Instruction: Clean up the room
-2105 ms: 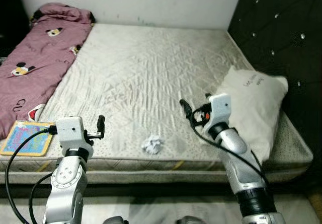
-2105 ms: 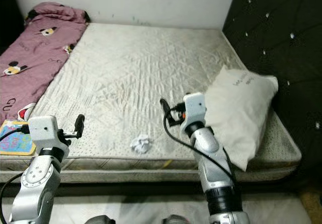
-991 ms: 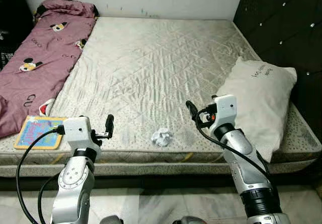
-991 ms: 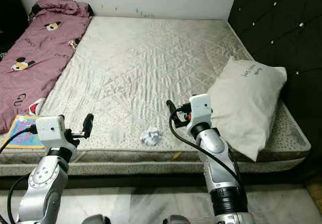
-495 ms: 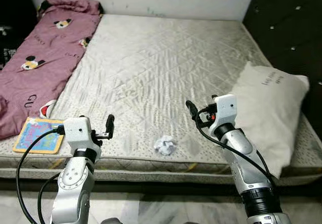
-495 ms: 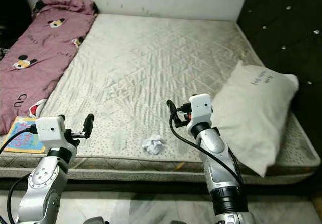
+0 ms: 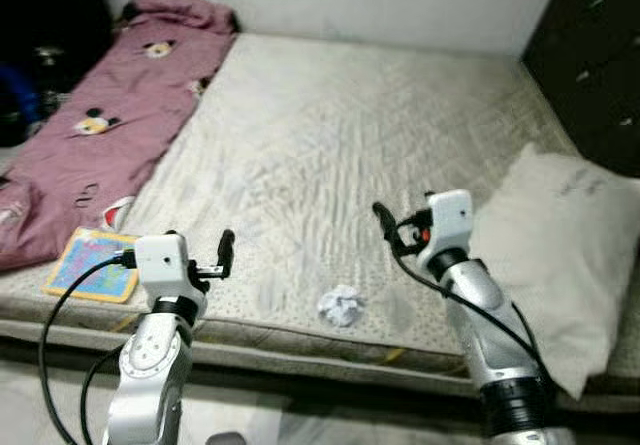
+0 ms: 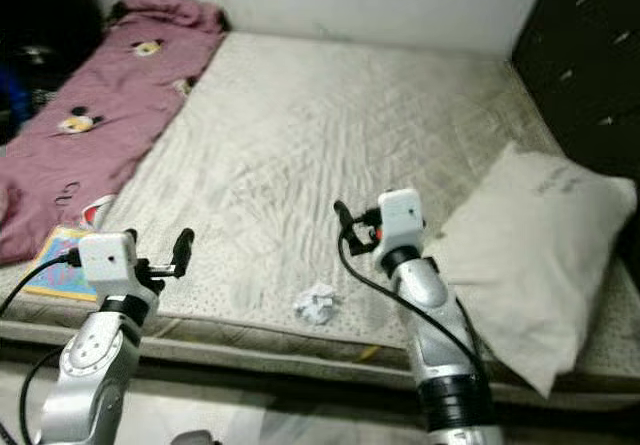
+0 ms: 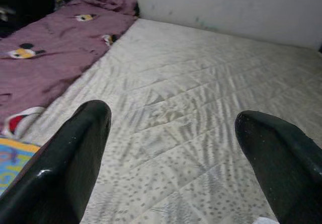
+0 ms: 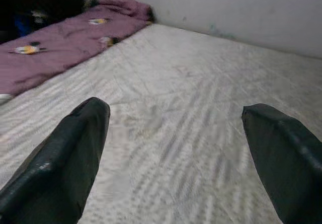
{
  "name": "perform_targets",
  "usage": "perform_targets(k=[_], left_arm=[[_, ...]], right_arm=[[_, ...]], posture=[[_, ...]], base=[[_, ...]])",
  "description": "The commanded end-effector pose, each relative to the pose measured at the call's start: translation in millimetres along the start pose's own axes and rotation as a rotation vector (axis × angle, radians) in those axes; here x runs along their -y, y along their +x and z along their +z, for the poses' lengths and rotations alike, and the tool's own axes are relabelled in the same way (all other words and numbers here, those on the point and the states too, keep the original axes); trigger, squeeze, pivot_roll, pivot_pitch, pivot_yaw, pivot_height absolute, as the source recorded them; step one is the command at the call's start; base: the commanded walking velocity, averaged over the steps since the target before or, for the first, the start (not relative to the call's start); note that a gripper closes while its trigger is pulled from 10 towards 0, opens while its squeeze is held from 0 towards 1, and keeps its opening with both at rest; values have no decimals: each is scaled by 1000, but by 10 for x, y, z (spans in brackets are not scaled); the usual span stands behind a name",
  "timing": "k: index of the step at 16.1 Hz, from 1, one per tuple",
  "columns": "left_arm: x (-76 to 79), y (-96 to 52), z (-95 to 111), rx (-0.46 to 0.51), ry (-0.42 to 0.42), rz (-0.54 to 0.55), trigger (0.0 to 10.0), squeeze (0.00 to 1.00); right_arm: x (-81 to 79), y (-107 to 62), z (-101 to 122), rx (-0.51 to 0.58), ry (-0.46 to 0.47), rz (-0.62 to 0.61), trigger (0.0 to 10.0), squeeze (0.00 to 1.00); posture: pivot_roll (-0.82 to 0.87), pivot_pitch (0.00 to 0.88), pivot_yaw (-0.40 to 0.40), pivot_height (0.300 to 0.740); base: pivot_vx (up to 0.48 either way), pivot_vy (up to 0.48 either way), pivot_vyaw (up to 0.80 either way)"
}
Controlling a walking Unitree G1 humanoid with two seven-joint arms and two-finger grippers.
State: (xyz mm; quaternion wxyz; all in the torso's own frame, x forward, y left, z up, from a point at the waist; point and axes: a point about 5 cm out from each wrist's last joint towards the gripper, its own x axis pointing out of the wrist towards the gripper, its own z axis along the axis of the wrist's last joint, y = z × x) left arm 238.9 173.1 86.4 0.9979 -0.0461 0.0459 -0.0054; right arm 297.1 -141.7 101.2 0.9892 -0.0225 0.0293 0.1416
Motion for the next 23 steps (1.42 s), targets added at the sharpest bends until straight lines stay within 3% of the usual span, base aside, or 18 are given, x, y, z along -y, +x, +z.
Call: perform_targets(k=[1, 7, 9, 20, 23], left_arm=[[-4, 8, 7, 0, 3, -7, 10000, 0], [-6, 53, 26, 3, 5, -4, 10000, 0], [-15, 62, 27, 4, 1, 9, 10000, 0], [-45, 79, -1, -17, 1, 49, 10000, 0], [-39, 77, -7, -20, -20, 43, 10000, 0]], right_arm=[[13, 30, 42, 15, -6, -1, 10000, 0], [11, 91, 69, 20, -17, -5, 10000, 0], [24, 98, 66, 18, -16, -10, 10000, 0], [34, 92, 35, 17, -22, -9, 10000, 0], [34, 88, 26, 11, -23, -7, 10000, 0]], posture=[[-54, 0, -28, 740], [-57, 0, -31, 740], [-57, 0, -31, 740], [-57, 0, -29, 740], [-57, 0, -31, 740]], base=[[337, 0, 0], [329, 0, 0], [298, 0, -800], [0, 0, -73], [0, 435, 0]])
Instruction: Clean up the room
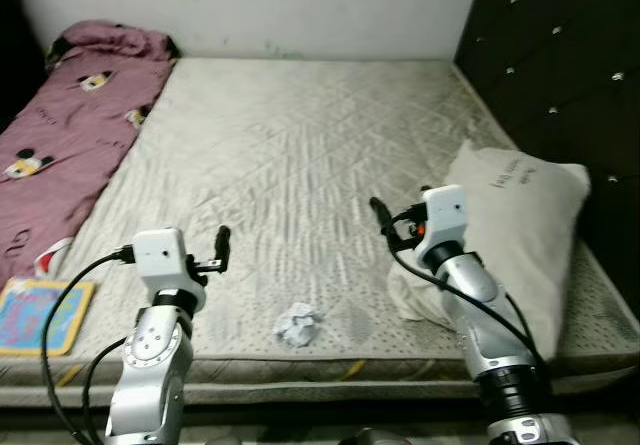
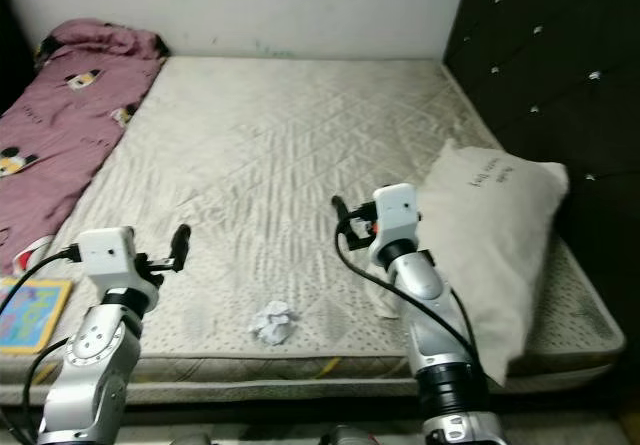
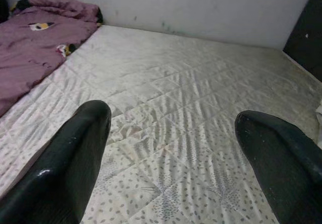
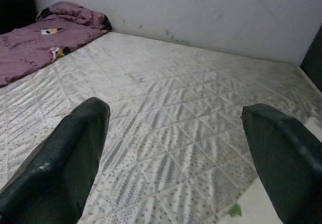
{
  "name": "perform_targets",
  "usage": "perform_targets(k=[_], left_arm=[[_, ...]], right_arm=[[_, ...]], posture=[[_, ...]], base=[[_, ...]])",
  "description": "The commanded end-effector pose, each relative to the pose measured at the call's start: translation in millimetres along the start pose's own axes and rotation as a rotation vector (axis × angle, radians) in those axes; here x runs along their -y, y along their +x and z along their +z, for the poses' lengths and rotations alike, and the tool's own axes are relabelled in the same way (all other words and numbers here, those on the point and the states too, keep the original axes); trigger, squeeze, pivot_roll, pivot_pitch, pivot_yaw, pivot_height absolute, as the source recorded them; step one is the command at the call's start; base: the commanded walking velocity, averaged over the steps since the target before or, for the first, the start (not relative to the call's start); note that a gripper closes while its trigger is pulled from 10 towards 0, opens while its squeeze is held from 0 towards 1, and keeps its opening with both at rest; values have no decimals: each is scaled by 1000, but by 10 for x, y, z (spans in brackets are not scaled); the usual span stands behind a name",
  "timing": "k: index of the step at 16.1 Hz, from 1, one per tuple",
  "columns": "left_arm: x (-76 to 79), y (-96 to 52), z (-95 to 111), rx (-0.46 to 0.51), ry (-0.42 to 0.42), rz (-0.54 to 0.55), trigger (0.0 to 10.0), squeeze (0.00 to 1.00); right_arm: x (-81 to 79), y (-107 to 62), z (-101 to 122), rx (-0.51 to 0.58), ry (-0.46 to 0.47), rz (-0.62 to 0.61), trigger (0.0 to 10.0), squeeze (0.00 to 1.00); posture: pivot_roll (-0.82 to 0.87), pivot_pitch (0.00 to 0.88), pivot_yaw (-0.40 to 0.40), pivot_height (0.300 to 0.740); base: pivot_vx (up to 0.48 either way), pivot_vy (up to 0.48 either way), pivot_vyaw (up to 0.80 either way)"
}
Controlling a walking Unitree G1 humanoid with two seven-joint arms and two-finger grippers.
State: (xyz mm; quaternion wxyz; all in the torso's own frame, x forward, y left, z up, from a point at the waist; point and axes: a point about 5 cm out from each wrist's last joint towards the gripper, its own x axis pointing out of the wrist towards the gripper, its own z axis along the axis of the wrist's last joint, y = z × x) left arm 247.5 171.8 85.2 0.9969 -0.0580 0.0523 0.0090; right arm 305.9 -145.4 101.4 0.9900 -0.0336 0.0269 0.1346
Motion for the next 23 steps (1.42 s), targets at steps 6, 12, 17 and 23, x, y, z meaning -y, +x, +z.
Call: perform_targets(k=[6, 12, 17, 23], left_arm=[[-63, -11, 9, 3, -11, 29, 10000, 0], [-148, -68, 32, -14, 223, 92, 10000, 0], [-224, -233, -17, 14, 109, 110, 10000, 0], [-116, -220, -33, -7, 92, 55, 10000, 0]], right_arm=[[-18, 18, 28, 4, -4, 8, 10000, 0], [-18, 37, 71, 25, 13, 9, 10000, 0], [-17, -101, -16, -17, 80, -61, 10000, 0], [33, -156, -12, -33, 97, -96, 10000, 0]], posture=[[-56, 0, -36, 740], [-39, 0, -51, 740], [-48, 0, -36, 740], [-62, 0, -36, 740]], base=[[0, 480, 0], [0, 0, 0], [0, 0, -320], [0, 0, -267]])
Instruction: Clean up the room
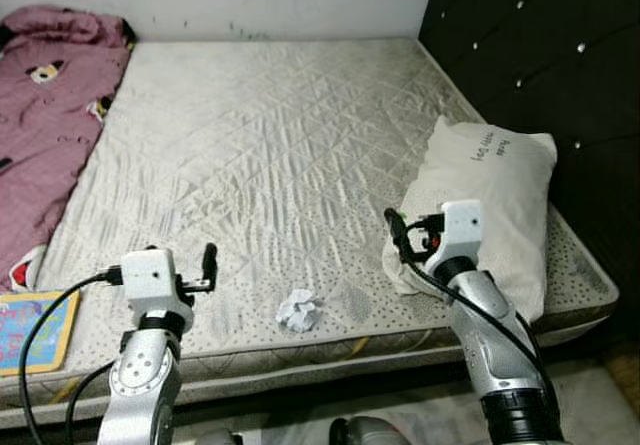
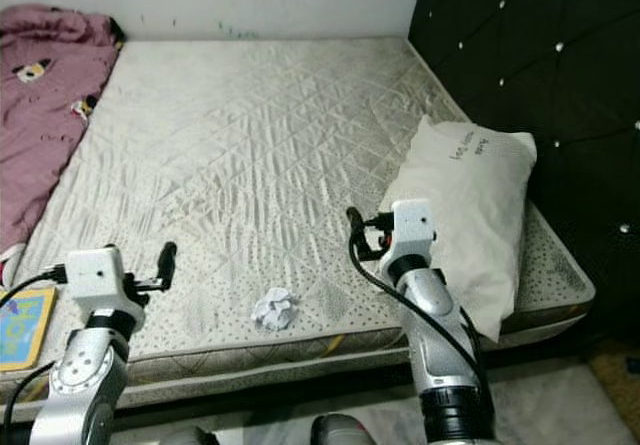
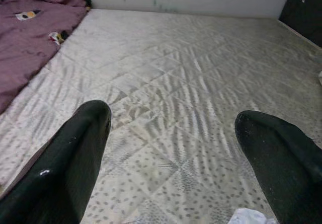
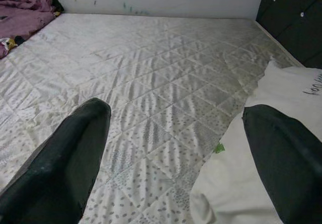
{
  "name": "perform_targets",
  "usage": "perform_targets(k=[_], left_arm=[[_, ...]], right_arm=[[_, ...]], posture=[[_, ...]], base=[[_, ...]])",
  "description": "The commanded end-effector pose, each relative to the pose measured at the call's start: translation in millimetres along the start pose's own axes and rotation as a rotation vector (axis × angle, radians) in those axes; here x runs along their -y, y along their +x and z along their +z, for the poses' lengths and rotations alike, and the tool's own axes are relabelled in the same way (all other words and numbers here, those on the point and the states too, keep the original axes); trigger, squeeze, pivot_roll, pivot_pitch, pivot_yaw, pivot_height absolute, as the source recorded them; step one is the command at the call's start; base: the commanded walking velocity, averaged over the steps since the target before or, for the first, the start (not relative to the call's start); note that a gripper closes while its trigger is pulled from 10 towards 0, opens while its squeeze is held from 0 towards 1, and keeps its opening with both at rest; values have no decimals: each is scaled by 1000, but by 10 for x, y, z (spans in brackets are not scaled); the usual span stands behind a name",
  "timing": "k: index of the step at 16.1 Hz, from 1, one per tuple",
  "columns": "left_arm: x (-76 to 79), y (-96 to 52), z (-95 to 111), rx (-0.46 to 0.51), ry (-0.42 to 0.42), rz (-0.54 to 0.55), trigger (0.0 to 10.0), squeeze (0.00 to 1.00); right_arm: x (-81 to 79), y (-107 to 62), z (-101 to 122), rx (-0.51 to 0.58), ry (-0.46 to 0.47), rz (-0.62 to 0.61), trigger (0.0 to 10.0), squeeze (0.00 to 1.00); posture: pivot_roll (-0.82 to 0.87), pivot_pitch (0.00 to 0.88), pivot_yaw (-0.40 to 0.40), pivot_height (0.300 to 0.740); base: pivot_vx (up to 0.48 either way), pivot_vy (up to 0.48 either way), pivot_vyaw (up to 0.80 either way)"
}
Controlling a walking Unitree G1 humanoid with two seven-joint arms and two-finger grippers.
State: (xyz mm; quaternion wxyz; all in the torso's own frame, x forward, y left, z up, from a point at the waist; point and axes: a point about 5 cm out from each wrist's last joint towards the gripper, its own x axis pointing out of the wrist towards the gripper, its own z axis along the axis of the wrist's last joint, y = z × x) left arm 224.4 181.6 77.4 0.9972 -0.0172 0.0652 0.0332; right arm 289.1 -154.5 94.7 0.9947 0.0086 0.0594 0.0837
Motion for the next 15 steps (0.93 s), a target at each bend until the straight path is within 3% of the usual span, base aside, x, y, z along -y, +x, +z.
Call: perform_targets(k=[1, 3, 15], left_arm=[[25, 27, 111, 39, -3, -10, 10000, 0], [28, 27, 150, 61, 0, -15, 10000, 0], [-8, 27, 101, 23, -45, 10, 10000, 0]], right_arm=[[-20, 32, 77, 12, 12, -3, 10000, 0], [-34, 43, 88, 14, 8, 2, 10000, 0], [-76, 87, 125, 15, 11, 39, 10000, 0]], posture=[[-60, 0, -41, 740], [-53, 0, -46, 740], [-57, 0, -52, 740]], base=[[0, 0, -800], [0, 0, -800], [0, 27, 0]])
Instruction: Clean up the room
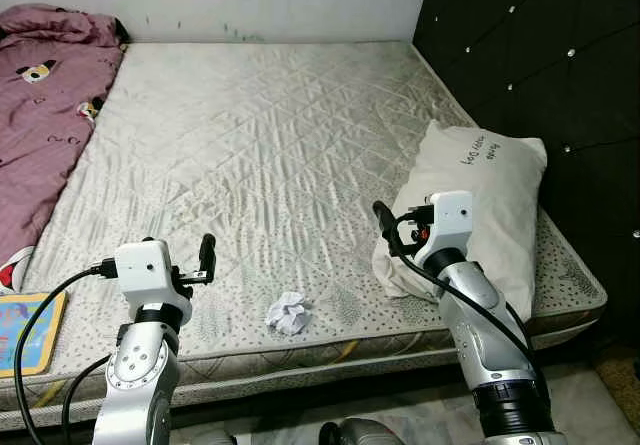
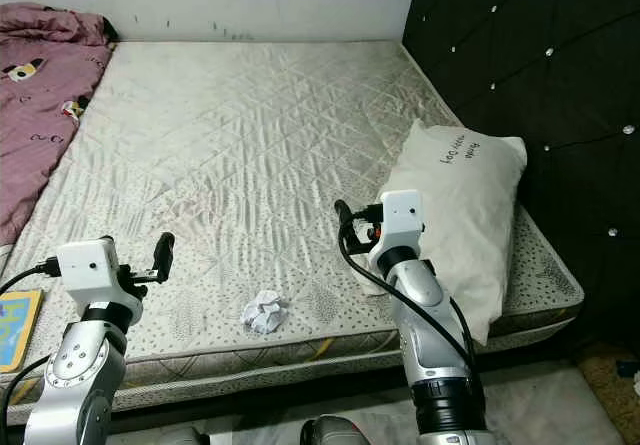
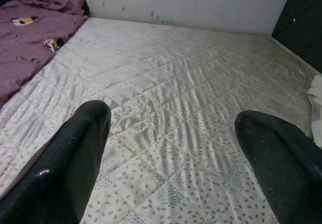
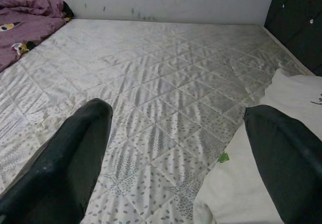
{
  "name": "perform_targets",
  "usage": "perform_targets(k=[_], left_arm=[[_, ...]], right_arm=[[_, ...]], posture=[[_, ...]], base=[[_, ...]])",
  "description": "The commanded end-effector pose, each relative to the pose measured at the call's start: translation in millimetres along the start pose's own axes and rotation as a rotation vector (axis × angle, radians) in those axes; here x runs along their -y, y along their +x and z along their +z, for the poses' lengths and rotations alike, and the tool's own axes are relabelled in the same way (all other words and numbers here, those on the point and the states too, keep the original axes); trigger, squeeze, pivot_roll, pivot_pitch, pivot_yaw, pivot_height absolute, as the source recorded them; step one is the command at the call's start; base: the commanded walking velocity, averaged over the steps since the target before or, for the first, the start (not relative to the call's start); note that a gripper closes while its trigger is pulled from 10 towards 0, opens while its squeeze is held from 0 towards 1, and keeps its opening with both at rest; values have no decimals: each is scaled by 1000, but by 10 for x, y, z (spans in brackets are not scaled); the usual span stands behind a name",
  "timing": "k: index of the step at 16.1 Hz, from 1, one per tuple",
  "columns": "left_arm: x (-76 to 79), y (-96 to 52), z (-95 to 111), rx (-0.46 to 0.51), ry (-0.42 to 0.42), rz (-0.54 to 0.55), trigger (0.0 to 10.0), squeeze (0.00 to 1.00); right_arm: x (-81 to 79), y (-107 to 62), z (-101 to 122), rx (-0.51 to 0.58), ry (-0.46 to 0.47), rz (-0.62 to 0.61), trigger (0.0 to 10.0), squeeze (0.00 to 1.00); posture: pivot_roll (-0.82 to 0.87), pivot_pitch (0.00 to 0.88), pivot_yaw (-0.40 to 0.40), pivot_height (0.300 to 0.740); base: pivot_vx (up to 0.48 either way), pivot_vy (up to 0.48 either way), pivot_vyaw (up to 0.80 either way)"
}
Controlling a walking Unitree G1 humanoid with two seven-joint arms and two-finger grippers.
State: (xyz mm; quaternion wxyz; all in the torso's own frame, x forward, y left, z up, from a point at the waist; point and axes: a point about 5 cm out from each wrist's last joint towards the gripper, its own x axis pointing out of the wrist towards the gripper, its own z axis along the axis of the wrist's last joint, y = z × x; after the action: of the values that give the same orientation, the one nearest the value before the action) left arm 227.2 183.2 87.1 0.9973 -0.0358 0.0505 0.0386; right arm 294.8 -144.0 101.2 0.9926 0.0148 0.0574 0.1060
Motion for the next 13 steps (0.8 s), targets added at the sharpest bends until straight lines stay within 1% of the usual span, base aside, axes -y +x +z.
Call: perform_targets(k=[1, 7, 10, 12, 13], left_arm=[[2, 12, -3, -9, -14, 2, 10000, 0], [17, 28, -4, -14, -33, -18, 10000, 0], [12, 32, 19, 8, -44, -9, 10000, 0], [12, 47, 36, 16, -41, -10, 10000, 0], [8, 49, 48, 23, -24, -6, 10000, 0]], right_arm=[[20, 22, 55, 11, 1, -4, 10000, 0], [41, 24, 53, 12, -5, -10, 10000, 0], [42, 26, 55, 15, -11, -12, 10000, 0], [35, 44, 57, 13, -20, -16, 10000, 0], [32, 54, 61, 13, -37, -21, 10000, 0]], posture=[[-57, 0, -52, 740], [-61, 0, -47, 740], [-61, 0, -47, 740], [-59, 0, -53, 740], [-60, 0, -53, 740]], base=[[0, 480, 0], [0, 480, 0], [0, 475, 0], [0, 0, 0], [0, 0, 0]])
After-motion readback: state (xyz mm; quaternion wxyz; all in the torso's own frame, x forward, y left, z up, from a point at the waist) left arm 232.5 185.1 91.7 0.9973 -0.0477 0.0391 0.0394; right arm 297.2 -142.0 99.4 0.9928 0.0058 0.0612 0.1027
